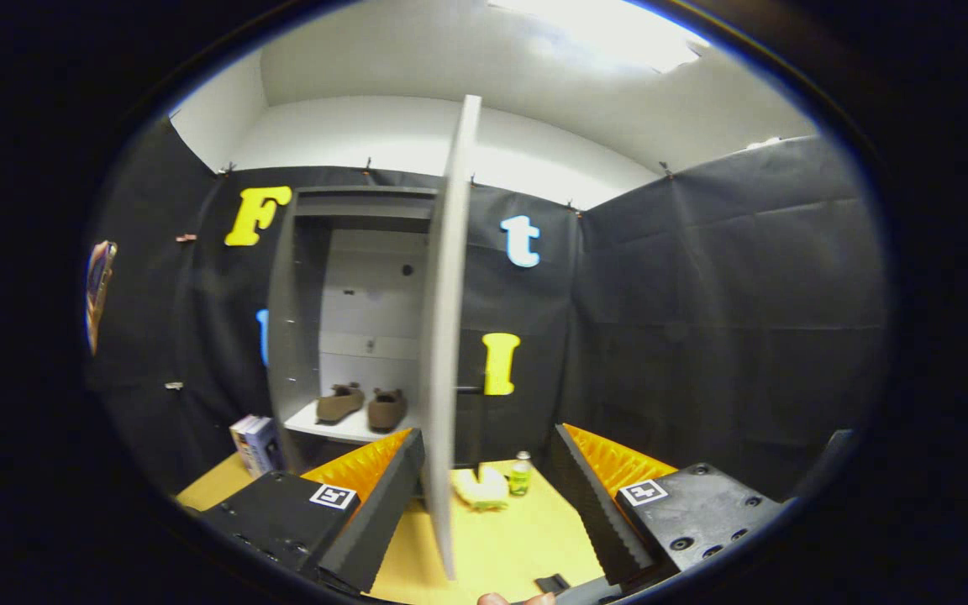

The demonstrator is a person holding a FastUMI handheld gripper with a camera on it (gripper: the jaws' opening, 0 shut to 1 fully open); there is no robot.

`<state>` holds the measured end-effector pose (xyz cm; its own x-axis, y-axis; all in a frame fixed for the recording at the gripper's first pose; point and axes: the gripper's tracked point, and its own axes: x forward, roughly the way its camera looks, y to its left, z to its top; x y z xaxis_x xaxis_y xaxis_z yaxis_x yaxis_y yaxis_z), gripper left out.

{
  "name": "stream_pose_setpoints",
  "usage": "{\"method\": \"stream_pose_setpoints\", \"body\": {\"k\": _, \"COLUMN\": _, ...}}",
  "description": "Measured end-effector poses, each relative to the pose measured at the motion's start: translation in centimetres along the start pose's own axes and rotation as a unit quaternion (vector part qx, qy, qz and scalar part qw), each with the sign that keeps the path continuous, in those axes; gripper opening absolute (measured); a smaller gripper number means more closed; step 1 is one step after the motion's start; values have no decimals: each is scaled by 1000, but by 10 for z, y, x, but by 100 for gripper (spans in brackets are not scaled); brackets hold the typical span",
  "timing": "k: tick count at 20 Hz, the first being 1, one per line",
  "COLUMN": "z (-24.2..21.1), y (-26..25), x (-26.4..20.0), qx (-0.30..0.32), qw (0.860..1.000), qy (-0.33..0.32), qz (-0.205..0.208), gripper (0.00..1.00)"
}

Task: Open the shoe cabinet door, grab the shoes and put them into the shoe cabinet, then close the shoe cabinet door.

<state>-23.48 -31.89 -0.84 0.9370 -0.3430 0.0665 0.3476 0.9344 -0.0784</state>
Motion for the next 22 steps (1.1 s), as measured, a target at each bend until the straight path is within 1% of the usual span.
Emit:
{"method": "stream_pose_setpoints", "body": {"k": 2, "z": -5, "y": -31, "x": 17, "qx": 0, "qw": 1000, "qy": 4, "qz": -21, "gripper": 98}}
{"method": "stream_pose_setpoints", "body": {"k": 5, "z": -21, "y": -49, "x": 56, "qx": 8, "qw": 999, "qy": 18, "qz": -30, "gripper": 98}}
{"method": "stream_pose_setpoints", "body": {"k": 8, "z": -43, "y": -58, "x": 94, "qx": 12, "qw": 999, "qy": 39, "qz": -33, "gripper": 98}}
{"method": "stream_pose_setpoints", "body": {"k": 11, "z": -60, "y": -50, "x": 125, "qx": 24, "qw": 998, "qy": 56, "qz": -23, "gripper": 98}}
{"method": "stream_pose_setpoints", "body": {"k": 13, "z": -67, "y": -40, "x": 134, "qx": 26, "qw": 997, "qy": 65, "qz": -8, "gripper": 98}}
{"method": "stream_pose_setpoints", "body": {"k": 16, "z": -71, "y": -10, "x": 137, "qx": 44, "qw": 996, "qy": 71, "qz": 23, "gripper": 98}}
{"method": "stream_pose_setpoints", "body": {"k": 19, "z": -73, "y": -6, "x": 136, "qx": 59, "qw": 995, "qy": 74, "qz": 20, "gripper": 94}}
{"method": "stream_pose_setpoints", "body": {"k": 20, "z": -76, "y": -4, "x": 135, "qx": 71, "qw": 994, "qy": 81, "qz": 21, "gripper": 94}}
{"method": "stream_pose_setpoints", "body": {"k": 22, "z": -74, "y": -2, "x": 135, "qx": 67, "qw": 994, "qy": 79, "qz": 22, "gripper": 94}}
